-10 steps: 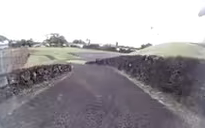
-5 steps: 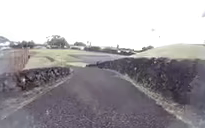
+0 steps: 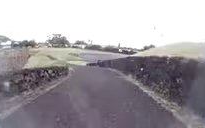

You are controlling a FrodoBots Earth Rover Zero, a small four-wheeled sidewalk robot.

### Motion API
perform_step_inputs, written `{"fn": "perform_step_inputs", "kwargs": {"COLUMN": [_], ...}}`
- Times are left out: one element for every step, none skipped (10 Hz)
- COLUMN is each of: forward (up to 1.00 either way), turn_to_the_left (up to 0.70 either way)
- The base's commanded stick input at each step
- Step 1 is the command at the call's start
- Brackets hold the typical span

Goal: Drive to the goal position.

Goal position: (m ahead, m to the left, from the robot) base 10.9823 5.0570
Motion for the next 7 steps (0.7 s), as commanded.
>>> {"fn": "perform_step_inputs", "kwargs": {"forward": [0.85, 0.85, 0.85, 0.85, 0.85, 0.85, 0.85], "turn_to_the_left": [0.0, 0.0, 0.0, 0.0, 0.0, 0.0, 0.0]}}
